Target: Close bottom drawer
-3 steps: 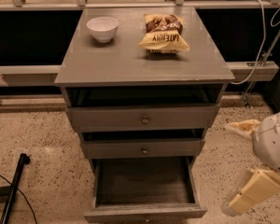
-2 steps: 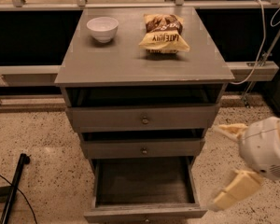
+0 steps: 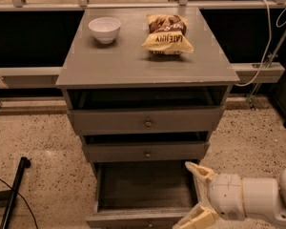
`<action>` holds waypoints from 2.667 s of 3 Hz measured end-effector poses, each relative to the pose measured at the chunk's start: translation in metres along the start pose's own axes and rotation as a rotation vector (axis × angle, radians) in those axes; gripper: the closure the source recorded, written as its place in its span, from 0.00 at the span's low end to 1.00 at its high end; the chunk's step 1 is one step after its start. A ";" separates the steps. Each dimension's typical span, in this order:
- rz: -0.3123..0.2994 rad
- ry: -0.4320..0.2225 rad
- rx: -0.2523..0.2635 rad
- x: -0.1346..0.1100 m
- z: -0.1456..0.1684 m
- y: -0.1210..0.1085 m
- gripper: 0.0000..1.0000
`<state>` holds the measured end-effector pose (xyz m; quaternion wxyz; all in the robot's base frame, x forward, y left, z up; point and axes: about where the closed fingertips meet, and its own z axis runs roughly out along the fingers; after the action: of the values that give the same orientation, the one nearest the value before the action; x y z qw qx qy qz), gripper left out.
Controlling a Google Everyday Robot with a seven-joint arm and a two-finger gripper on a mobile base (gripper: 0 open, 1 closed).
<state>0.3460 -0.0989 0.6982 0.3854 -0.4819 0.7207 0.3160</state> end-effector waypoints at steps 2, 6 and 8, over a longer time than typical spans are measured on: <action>-0.030 -0.037 -0.065 0.034 0.053 -0.002 0.00; -0.169 -0.118 0.147 0.128 0.130 -0.055 0.00; -0.315 -0.028 0.216 0.193 0.056 -0.148 0.00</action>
Offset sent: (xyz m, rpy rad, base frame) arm 0.0528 0.0440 -0.1117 -0.0390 -0.0310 -0.0239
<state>0.4532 -0.1891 0.4917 0.4896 -0.5400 0.6607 0.1791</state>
